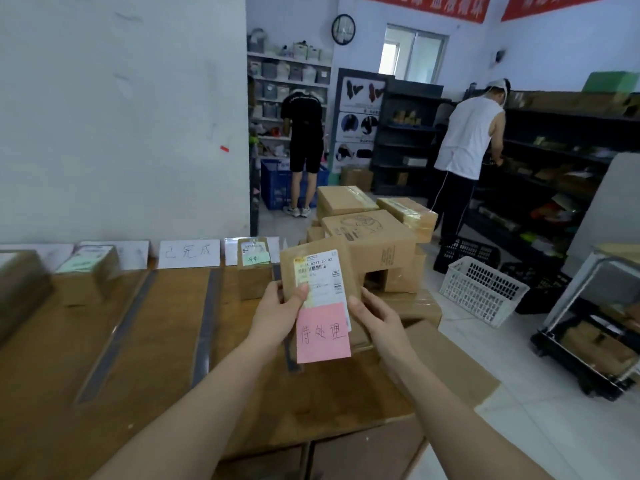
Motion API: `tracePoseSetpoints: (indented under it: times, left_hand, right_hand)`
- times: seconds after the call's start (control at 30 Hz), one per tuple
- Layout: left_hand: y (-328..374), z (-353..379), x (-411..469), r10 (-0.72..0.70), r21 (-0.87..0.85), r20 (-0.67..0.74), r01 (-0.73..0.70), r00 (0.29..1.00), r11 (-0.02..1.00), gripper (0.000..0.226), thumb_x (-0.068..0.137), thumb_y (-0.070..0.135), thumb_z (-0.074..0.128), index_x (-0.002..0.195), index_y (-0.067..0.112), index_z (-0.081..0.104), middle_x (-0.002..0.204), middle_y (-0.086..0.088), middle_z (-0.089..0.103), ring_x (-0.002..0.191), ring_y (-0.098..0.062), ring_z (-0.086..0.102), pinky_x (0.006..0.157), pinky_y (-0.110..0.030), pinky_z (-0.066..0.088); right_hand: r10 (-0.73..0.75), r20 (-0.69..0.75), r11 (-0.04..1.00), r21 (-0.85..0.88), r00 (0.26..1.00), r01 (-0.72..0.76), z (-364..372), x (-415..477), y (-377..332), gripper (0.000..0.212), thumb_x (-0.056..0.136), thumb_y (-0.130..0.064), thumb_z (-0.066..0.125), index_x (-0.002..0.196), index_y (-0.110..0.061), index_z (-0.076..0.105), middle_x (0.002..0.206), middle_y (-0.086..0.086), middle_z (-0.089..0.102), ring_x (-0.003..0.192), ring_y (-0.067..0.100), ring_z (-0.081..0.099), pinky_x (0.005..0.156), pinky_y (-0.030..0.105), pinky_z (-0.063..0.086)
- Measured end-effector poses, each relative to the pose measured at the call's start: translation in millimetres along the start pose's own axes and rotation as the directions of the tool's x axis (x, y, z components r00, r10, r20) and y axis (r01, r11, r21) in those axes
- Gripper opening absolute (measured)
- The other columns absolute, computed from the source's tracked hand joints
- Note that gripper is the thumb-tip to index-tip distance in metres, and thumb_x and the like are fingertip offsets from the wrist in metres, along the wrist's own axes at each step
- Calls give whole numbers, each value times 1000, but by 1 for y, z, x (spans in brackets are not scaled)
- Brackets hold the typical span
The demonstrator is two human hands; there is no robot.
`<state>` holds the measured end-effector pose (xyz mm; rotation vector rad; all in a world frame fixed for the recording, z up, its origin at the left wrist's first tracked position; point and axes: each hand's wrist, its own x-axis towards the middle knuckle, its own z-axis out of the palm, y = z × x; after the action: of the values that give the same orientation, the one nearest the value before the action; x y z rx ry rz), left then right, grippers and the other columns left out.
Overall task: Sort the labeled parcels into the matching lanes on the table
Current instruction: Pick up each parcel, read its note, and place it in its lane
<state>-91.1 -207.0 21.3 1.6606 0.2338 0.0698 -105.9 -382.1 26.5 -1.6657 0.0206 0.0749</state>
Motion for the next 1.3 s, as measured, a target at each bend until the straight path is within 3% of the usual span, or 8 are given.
tracePoseSetpoints:
  times: [0.1, 0.27, 0.37, 0.53, 0.87, 1.0, 1.17, 1.3]
  left_hand:
    - [-2, -15, -11, 20, 23, -64, -18, 998, 1000, 40, 93, 43, 57, 126, 24, 44, 104, 7, 66, 81, -8, 69, 57, -22, 53]
    - [-9, -51, -29, -2, 13, -133, 3, 991, 1000, 48, 95, 38, 58, 139, 25, 44, 115, 3, 67, 91, -14, 70, 72, -35, 58]
    - [-12, -77, -39, -32, -65, -164, 21, 986, 998, 42, 97, 27, 56, 137, 29, 47, 108, 2, 71, 90, -16, 72, 80, -44, 59]
    - [-10, -123, -63, 1, -41, -245, -12, 969, 999, 32, 99, 22, 52, 130, 30, 50, 107, 5, 71, 87, -13, 72, 62, -26, 54]
    - [-20, -240, -109, 32, 105, -474, 20, 880, 994, 38, 97, 35, 54, 131, 21, 44, 105, 8, 62, 84, -7, 64, 67, -27, 53]
    - [-24, -293, -131, 18, 113, -516, 47, 857, 993, 37, 97, 37, 54, 126, 18, 44, 95, 11, 58, 77, -1, 60, 59, -21, 47]
    - [-29, -363, -160, -22, 59, -519, 61, 855, 996, 47, 96, 45, 51, 132, 16, 46, 106, 4, 65, 84, -7, 65, 59, -20, 48]
    - [-37, -419, -181, -57, 21, -484, 77, 873, 997, 44, 95, 30, 59, 134, 17, 44, 105, 4, 66, 82, -7, 67, 57, -19, 52]
  right_hand:
    - [-59, 64, 998, -36, 996, 61, 9, -1, 3, 66, 90, -37, 65, 148, -20, 40, 133, -4, 56, 93, -4, 56, 65, 9, 48]
    - [-136, 92, 983, -113, 986, 146, 37, -5, 1, 58, 94, -35, 62, 147, -24, 42, 143, 1, 54, 123, 14, 54, 92, 30, 51]
    - [-181, 120, 973, -123, 976, 195, 61, -8, -2, 54, 95, -27, 62, 145, -21, 45, 137, -4, 57, 116, 8, 54, 87, 23, 51]
    - [-204, 179, 969, -100, 962, 225, 110, -17, -8, 50, 93, -24, 65, 141, -24, 51, 130, -4, 63, 116, 12, 59, 85, 27, 55]
    - [-221, 310, 961, -93, 925, 260, 225, -60, -28, 47, 95, -21, 63, 140, -20, 52, 118, -11, 60, 104, 4, 54, 71, 14, 46]
    - [-217, 333, 963, -82, 917, 258, 278, -83, -34, 46, 93, -24, 65, 138, -21, 55, 120, -9, 64, 112, 11, 58, 91, 29, 51]
    - [-218, 354, 964, -69, 909, 258, 349, -113, -40, 45, 93, -24, 66, 136, -17, 57, 110, -13, 62, 91, -3, 53, 74, 15, 44]
    - [-182, 363, 970, -85, 914, 227, 405, -135, -40, 47, 93, -28, 66, 138, -18, 55, 120, -7, 63, 105, 10, 57, 89, 30, 51]
